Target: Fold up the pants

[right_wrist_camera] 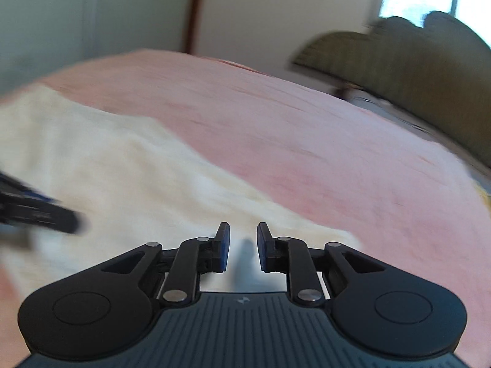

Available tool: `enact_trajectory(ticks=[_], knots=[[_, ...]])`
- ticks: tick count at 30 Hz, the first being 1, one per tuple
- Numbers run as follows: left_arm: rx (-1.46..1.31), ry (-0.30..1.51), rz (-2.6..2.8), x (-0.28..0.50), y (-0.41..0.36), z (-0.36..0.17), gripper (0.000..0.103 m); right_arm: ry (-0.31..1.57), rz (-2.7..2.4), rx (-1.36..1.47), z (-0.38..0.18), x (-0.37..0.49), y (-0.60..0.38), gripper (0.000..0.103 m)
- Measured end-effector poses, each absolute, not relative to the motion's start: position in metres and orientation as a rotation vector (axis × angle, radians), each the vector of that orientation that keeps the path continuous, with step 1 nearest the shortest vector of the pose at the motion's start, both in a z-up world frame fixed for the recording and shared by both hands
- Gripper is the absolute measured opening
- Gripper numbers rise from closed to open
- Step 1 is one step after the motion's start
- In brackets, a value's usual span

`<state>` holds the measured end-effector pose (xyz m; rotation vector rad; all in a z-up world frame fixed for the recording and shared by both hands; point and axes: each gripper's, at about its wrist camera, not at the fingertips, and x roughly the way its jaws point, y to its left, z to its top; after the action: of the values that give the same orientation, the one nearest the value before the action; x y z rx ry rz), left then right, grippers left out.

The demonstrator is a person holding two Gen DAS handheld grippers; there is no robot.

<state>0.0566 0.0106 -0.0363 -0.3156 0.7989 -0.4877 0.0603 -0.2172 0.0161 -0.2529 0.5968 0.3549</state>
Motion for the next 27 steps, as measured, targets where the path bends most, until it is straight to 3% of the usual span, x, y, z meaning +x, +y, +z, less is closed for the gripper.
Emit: enact_trajectory(ticks=[5, 9, 13, 18, 21, 27], knots=[[-0.338, 0.805, -0.5, 0.057, 0.014, -0.038, 0.022, 0.616, 0.373, -0.364, -0.009, 0.036, -0.2, 0.029], [-0.331, 0.798, -0.5, 0.057, 0.014, -0.038, 0.022, 0.639, 0.302, -0.261, -0.004, 0.009, -0.246, 0.04], [-0.31, 0.789, -0.5, 0.055, 0.012, -0.039, 0.022, 0.655, 0.135, -0.256, 0.007, -0.021, -0.291, 0.04], [-0.309, 0.79, -0.496, 0.055, 0.011, -0.038, 0.023, 0.543, 0.179, -0.176, 0.024, -0.042, -0.3, 0.04], [-0.315, 0.793, -0.5, 0.055, 0.012, -0.038, 0.023, 0.704, 0.261, -0.297, -0.003, -0.029, -0.278, 0.04], [-0.378, 0.793, -0.504, 0.057, 0.024, -0.022, 0.028, 0.533, 0.326, -0.178, 0.029, -0.017, -0.252, 0.041]])
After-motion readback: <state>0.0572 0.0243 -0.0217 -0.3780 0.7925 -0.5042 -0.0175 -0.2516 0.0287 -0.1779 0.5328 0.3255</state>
